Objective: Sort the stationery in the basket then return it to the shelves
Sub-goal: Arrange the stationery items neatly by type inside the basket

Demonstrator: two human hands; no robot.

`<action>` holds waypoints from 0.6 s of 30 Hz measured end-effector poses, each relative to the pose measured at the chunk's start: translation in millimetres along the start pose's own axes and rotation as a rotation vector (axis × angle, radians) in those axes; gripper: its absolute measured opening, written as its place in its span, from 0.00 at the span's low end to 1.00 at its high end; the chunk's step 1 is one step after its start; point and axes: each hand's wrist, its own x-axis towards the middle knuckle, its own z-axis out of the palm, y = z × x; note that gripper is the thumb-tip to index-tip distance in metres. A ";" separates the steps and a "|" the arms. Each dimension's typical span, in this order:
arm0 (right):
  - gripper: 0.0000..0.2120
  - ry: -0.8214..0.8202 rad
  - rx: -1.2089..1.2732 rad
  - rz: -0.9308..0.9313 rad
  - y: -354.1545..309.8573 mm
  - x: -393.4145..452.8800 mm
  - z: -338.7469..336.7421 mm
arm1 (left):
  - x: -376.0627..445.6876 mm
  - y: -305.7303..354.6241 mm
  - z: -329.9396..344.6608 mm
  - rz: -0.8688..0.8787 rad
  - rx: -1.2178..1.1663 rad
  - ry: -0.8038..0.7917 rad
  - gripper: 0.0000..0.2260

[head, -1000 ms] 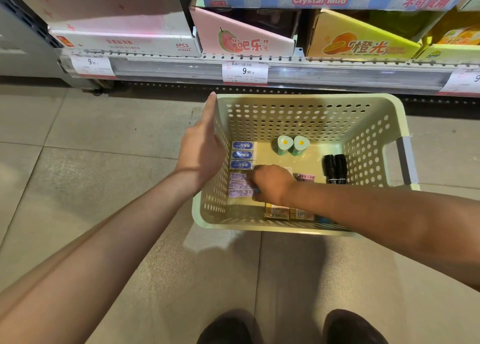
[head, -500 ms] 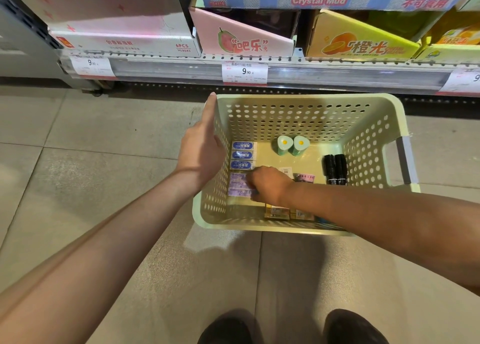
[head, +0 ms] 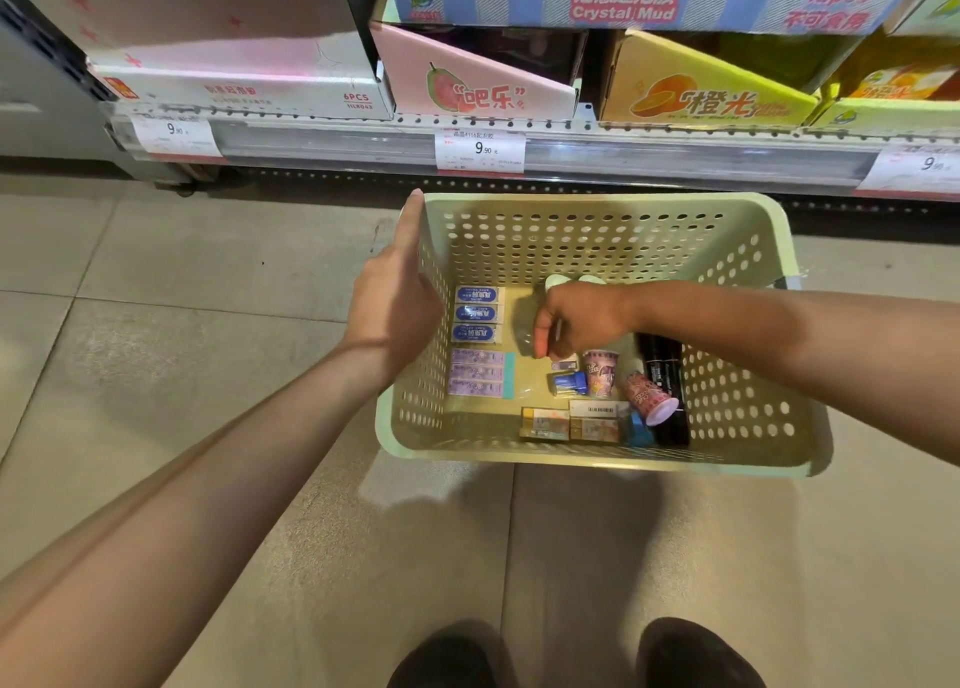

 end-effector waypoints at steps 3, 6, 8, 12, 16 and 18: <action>0.12 -0.048 -0.074 -0.019 0.2 -5.1 9.1 | 0.1 0.5 -1.1 -0.010 -0.005 -0.011 0.35; 0.13 -0.073 -0.130 -0.047 -3.8 -6.5 20.1 | -0.7 2.5 -2.0 -0.006 0.001 -0.017 0.35; 0.15 -0.083 -0.176 -0.069 -7.1 -5.0 29.2 | -1.2 3.3 -2.5 -0.008 0.010 -0.019 0.35; 0.19 -0.091 -0.266 -0.094 -9.9 0.6 43.6 | -1.3 4.2 -2.7 -0.018 0.020 -0.028 0.35; 0.21 -0.166 -0.280 -0.104 -14.8 1.0 46.6 | -2.0 5.1 -3.1 -0.013 0.016 -0.027 0.35; 0.23 -0.206 -0.315 -0.123 -17.3 0.7 48.8 | -2.3 5.1 -3.2 -0.013 0.006 -0.028 0.35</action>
